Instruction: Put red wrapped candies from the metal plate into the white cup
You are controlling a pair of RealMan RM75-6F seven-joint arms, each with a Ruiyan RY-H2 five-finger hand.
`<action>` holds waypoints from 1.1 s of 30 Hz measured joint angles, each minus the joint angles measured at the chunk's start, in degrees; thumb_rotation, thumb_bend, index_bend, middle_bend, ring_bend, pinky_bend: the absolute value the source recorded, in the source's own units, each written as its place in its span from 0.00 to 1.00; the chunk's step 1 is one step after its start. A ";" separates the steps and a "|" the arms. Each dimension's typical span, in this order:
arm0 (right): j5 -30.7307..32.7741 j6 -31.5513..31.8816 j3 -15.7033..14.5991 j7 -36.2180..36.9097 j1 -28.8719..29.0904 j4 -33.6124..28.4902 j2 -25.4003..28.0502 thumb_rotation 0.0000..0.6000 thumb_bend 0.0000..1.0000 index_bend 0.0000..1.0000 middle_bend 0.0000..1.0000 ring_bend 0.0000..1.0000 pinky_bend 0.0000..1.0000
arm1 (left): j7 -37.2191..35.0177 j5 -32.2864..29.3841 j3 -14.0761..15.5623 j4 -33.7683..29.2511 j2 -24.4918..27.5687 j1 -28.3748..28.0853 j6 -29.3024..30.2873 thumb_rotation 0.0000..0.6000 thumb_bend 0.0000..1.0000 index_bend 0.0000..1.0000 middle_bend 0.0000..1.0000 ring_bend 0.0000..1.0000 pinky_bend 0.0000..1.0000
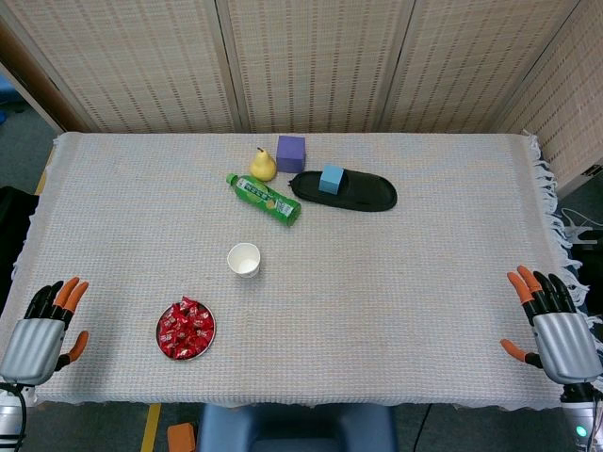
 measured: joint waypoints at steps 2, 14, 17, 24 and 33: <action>-0.59 0.28 -0.21 0.19 -0.14 -0.17 0.08 1.00 0.00 0.00 0.00 0.00 0.00 | -0.17 -0.14 0.03 0.02 0.02 -0.25 -0.62 1.00 0.43 0.00 0.00 0.00 0.09; -3.16 3.18 -1.01 4.19 -1.44 0.45 1.39 1.00 0.00 0.00 0.00 0.00 0.00 | 1.06 6.30 2.18 0.71 -4.19 -0.05 2.47 1.00 0.43 0.00 0.00 0.00 0.28; -2.83 2.97 -0.86 4.38 -1.41 0.82 1.40 1.00 0.00 0.00 0.00 0.00 0.00 | 3.41 7.43 3.22 0.87 -6.43 -0.60 2.01 1.00 0.42 0.00 0.00 0.00 0.29; -1.14 0.26 -0.53 4.06 -0.58 0.59 1.36 1.00 0.00 0.00 0.00 0.00 0.00 | 4.22 8.48 4.94 -2.37 -6.79 -4.00 -7.79 1.00 0.42 0.00 0.00 0.00 0.32; -0.79 -1.31 -0.79 4.40 -0.01 0.14 1.82 1.00 0.00 0.00 0.00 0.00 0.00 | 18.99 3.42 3.34 -3.06 -12.31 -7.93 -15.95 1.00 0.42 0.00 0.00 0.00 0.29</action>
